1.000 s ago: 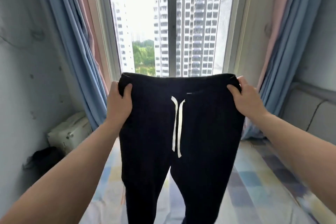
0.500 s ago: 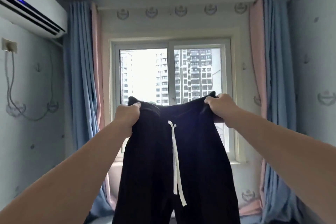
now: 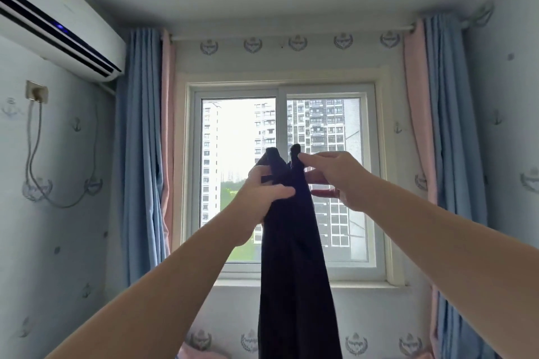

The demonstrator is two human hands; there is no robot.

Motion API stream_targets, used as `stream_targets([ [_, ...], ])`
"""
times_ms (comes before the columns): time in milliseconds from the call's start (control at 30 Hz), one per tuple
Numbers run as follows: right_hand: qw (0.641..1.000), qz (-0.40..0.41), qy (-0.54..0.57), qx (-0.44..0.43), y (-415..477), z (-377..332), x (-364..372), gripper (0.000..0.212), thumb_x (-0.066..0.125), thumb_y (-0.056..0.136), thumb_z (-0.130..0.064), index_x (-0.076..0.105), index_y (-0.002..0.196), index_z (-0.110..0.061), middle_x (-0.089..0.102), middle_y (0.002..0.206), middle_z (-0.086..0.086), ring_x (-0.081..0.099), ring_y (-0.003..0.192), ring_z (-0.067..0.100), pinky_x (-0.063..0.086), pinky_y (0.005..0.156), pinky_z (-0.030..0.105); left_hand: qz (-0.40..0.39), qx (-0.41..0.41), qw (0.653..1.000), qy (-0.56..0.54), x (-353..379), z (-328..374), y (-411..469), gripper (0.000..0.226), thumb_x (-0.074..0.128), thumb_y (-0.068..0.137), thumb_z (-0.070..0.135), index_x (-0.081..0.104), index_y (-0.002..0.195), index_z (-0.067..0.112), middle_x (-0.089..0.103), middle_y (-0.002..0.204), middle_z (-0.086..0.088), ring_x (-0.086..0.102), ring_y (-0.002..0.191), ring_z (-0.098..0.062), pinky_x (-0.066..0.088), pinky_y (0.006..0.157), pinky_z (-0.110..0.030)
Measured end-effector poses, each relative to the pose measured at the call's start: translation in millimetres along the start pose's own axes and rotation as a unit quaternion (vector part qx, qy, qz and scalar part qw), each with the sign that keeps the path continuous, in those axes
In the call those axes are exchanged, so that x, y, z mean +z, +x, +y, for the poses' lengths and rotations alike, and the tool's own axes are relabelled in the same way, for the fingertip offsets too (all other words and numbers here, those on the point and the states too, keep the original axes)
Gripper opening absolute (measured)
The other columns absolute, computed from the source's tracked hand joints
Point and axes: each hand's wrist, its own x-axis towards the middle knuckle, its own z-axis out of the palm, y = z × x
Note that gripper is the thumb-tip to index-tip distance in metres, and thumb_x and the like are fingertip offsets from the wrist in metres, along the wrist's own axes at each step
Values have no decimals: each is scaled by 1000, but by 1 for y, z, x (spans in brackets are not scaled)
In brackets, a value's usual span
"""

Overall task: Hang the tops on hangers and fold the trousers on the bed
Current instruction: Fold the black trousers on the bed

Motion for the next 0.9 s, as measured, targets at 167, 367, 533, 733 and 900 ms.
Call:
stream_targets([
  [167,998,-56,6,9,-9,-2,3,38,48,103,-42,75,108,-15,78,100,4,69,108,18,47,103,45,57,21,998,-17,5,-19,-1,66,87,74,12,49,127,22,71,115,-5,73,99,-22,60,90,-46],
  [367,995,94,-5,-44,-29,50,3,30,60,96,-40,66,120,-22,69,121,-4,59,120,20,43,100,41,113,-29,988,-101,-11,-26,-3,41,56,87,-7,60,118,20,73,105,-13,73,88,-31,62,78,-47],
  [533,974,-65,110,188,-50,114,15,85,64,74,-80,51,142,-30,51,148,7,55,129,28,40,110,48,43,-53,984,-165,-49,-25,-13,44,48,88,-13,67,117,14,76,101,-13,73,80,-29,60,63,-37],
  [733,954,-77,209,203,-61,99,68,44,67,88,-33,65,124,-7,72,119,15,70,108,33,52,96,46,41,-99,985,-139,-92,-43,-19,52,43,84,-14,67,121,13,75,96,-12,72,76,-28,59,63,-37],
  [900,984,16,135,116,-51,70,89,32,75,88,-18,68,118,-7,77,107,11,74,97,29,59,85,41,113,-76,990,-42,-126,-41,-29,52,46,84,-14,63,119,20,75,98,-11,71,81,-30,61,73,-43],
])
